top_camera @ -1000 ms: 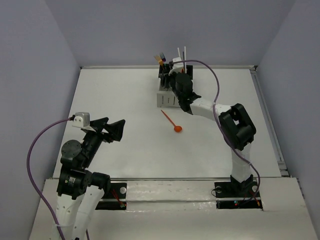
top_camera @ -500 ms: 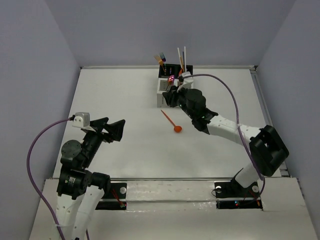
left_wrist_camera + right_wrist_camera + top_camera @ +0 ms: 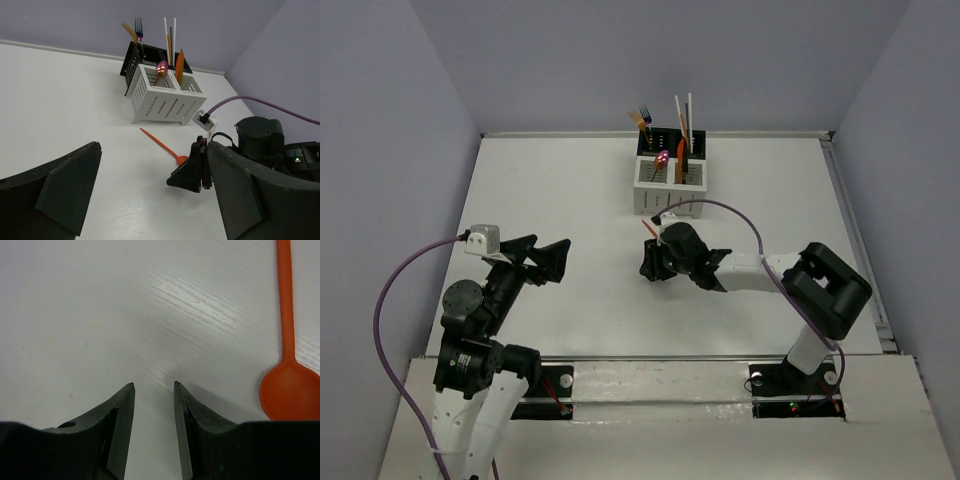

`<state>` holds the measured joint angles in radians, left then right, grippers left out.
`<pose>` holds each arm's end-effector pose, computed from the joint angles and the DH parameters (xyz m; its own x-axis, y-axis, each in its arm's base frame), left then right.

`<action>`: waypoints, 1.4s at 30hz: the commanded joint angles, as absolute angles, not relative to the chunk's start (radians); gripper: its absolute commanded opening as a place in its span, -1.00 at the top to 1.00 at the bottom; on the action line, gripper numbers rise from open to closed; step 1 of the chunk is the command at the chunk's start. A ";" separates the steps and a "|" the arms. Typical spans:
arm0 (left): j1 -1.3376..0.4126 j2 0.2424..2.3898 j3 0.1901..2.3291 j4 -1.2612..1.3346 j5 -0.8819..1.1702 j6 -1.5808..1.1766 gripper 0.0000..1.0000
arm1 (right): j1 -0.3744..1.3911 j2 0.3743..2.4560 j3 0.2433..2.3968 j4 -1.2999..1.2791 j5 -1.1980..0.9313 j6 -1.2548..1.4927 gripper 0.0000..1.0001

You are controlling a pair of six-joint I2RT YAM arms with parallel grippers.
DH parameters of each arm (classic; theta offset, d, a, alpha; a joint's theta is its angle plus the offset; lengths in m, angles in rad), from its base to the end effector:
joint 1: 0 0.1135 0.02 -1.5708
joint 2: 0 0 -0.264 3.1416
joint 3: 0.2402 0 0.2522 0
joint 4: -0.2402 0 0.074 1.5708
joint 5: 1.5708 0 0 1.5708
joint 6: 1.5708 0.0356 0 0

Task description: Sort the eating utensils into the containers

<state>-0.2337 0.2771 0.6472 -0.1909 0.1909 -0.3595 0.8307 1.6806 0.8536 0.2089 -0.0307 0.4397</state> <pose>0.0762 -0.0251 0.3497 0.0184 -0.3594 -0.9330 0.4439 0.8391 -0.3145 0.2340 0.2579 0.1728 -0.6750 -0.1081 -0.7299 -0.5168 0.7754 0.3630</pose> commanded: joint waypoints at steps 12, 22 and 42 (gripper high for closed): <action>-0.230 0.272 0.638 -0.140 0.206 -0.345 -0.98 | 0.729 1.760 0.888 0.109 0.259 0.581 -0.30; -0.230 0.265 0.638 -0.140 0.202 -0.345 -0.98 | 0.660 1.815 0.986 0.037 0.330 0.555 -0.61; -0.230 0.271 0.638 -0.137 0.212 -0.344 -0.98 | 0.650 1.968 1.233 -0.130 0.549 0.732 -0.24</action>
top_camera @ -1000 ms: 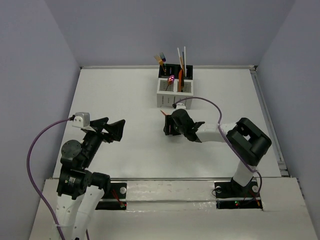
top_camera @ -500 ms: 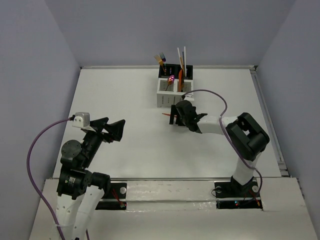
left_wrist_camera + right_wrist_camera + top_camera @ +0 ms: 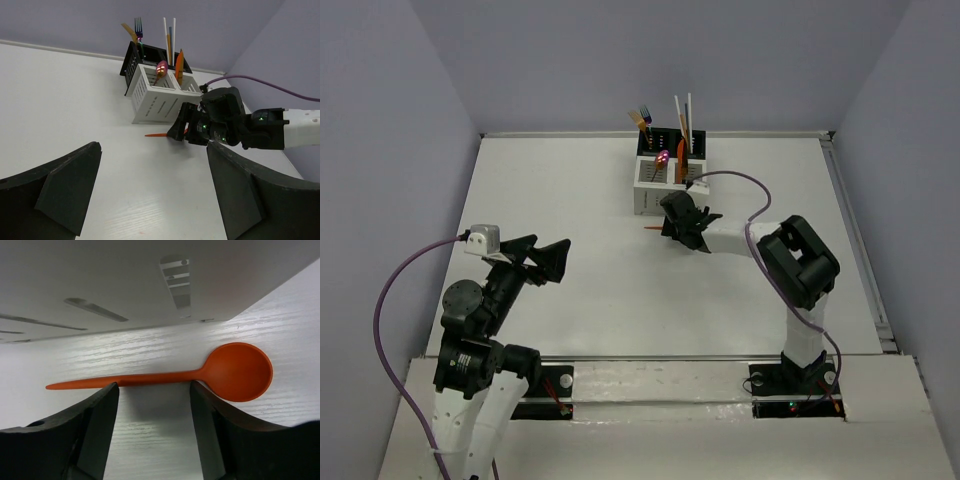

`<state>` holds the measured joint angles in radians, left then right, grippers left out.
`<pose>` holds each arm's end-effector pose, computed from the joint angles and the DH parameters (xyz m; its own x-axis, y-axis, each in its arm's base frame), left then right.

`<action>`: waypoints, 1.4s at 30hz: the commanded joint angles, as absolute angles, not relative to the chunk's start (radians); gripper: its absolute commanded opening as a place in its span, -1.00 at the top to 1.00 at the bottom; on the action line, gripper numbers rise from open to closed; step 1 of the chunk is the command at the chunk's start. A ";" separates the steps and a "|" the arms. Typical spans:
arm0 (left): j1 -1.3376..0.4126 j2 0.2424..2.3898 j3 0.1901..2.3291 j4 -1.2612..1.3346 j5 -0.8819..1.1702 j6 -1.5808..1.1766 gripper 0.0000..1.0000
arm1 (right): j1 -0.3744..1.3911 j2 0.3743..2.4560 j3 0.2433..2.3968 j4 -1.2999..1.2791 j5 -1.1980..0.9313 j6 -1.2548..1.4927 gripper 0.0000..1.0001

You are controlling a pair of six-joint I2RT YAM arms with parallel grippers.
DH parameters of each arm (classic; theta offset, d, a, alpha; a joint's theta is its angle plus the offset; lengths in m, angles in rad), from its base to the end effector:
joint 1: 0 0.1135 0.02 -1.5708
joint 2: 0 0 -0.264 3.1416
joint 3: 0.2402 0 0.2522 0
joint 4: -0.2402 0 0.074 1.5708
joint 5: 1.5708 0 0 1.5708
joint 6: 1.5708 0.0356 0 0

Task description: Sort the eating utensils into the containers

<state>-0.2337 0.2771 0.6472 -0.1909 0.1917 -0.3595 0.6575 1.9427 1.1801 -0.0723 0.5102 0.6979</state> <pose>0.0762 -0.0251 0.3497 0.0182 -0.3593 -0.9330 0.4445 0.8388 -0.3144 0.3312 0.2338 0.1557 -0.6255 0.2255 -0.7469 0.1672 0.9738 0.1540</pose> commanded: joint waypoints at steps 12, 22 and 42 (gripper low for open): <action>-0.230 0.265 0.638 -0.140 0.206 -0.345 -0.98 | 0.699 1.821 1.127 -0.015 0.489 0.572 0.86; -0.230 0.271 0.638 -0.140 0.206 -0.347 -0.98 | 0.699 1.966 1.215 0.179 0.482 0.457 0.86; -0.230 0.279 0.640 -0.138 0.209 -0.345 -0.98 | 0.722 2.100 1.255 0.255 0.379 0.414 0.86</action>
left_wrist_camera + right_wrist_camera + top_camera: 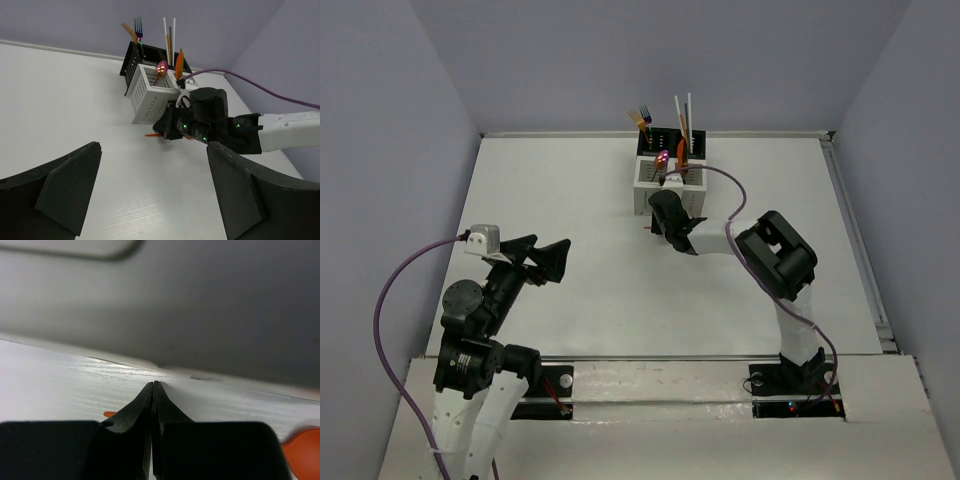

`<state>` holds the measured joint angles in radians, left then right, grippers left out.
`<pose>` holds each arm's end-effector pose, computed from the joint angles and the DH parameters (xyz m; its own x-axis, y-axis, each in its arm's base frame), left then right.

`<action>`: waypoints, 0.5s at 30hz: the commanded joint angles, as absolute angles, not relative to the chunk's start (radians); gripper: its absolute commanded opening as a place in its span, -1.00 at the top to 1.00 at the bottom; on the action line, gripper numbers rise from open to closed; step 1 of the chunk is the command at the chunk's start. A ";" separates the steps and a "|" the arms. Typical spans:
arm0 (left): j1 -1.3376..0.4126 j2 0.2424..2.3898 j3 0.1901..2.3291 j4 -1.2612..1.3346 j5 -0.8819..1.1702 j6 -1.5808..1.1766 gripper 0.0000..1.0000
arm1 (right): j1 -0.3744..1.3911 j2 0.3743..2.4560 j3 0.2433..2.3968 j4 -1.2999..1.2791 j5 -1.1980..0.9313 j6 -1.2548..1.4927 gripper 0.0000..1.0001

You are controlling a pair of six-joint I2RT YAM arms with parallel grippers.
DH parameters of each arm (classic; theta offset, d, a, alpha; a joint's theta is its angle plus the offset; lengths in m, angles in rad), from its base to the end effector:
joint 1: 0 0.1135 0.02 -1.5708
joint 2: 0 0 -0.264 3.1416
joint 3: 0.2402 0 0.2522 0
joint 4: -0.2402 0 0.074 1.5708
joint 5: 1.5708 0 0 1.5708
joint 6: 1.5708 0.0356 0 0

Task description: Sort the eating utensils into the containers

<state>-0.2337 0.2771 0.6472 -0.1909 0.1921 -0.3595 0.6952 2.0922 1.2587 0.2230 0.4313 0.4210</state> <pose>0.0762 -0.0251 0.3497 0.0180 -0.3593 -0.9331 0.4449 0.8386 -0.3143 0.3534 0.2754 0.1405 -0.5321 0.0396 -0.8458 -0.1111 0.9870 0.1161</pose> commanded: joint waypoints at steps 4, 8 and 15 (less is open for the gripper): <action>-0.230 0.276 0.638 -0.138 0.210 -0.344 -0.98 | 0.759 2.033 1.181 0.259 0.373 0.391 0.86; -0.230 0.272 0.638 -0.138 0.207 -0.345 -0.98 | 0.784 1.932 1.088 0.233 0.290 0.380 0.86; -0.230 0.267 0.638 -0.140 0.204 -0.345 -0.98 | 0.784 1.760 0.973 0.101 0.284 0.365 0.86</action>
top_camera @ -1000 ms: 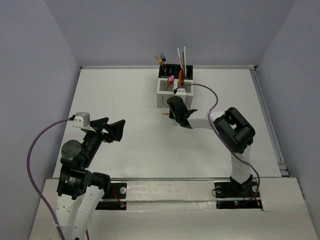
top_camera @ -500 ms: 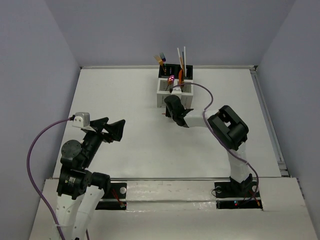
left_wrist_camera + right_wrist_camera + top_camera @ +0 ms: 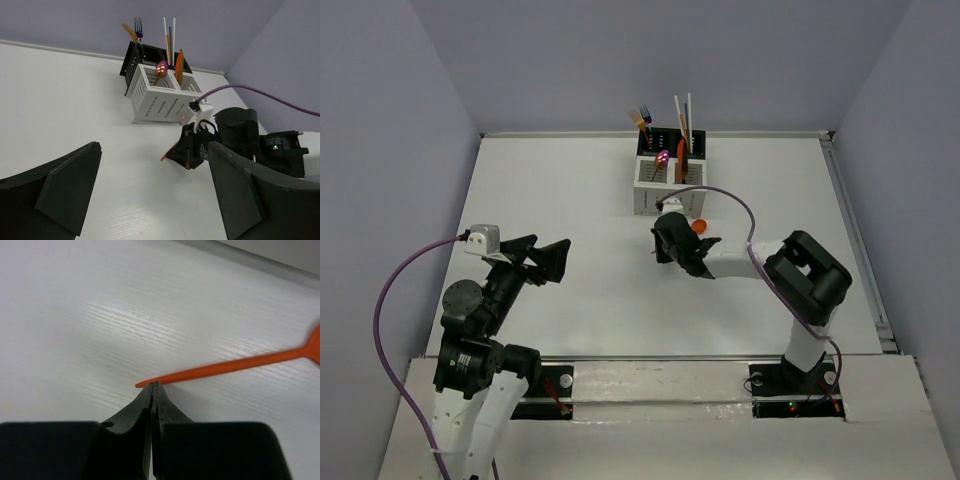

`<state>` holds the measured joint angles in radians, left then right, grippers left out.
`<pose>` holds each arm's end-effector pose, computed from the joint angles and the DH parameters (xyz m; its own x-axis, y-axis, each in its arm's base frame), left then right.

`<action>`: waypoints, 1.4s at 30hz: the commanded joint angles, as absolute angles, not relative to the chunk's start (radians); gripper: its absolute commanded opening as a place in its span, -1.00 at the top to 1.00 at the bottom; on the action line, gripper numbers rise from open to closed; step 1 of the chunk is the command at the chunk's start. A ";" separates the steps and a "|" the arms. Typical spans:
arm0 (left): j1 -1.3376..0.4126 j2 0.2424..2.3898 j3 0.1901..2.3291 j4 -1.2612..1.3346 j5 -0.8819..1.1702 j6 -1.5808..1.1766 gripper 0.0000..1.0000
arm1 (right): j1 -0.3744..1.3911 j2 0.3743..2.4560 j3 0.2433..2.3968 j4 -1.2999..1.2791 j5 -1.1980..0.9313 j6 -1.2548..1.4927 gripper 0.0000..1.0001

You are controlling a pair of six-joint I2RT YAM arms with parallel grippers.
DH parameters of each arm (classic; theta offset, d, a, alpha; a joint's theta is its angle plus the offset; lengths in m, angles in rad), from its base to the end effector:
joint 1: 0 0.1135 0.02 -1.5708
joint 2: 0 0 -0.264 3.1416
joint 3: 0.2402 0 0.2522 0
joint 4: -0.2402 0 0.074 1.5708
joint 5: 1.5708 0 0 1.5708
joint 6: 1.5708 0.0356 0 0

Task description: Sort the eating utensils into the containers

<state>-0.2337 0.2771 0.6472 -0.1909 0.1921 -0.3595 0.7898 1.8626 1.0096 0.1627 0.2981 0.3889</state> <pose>0.0762 -0.0251 0.3497 0.0180 -0.3593 -0.9331 0.4449 0.8386 -0.3143 0.2789 0.2665 0.1525 -0.6118 -0.1023 -0.7844 -0.3107 0.9430 0.1193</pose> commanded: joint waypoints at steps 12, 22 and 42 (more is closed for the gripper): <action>-0.230 0.272 0.638 -0.138 0.202 -0.348 -0.98 | 0.759 1.620 0.960 -0.070 0.379 0.420 0.17; -0.230 0.267 0.638 -0.138 0.206 -0.347 -0.98 | 0.673 1.752 1.065 -0.097 0.373 0.583 -0.63; -0.230 0.267 0.638 -0.138 0.209 -0.345 -0.98 | 0.652 1.960 1.190 -0.181 0.488 0.577 0.38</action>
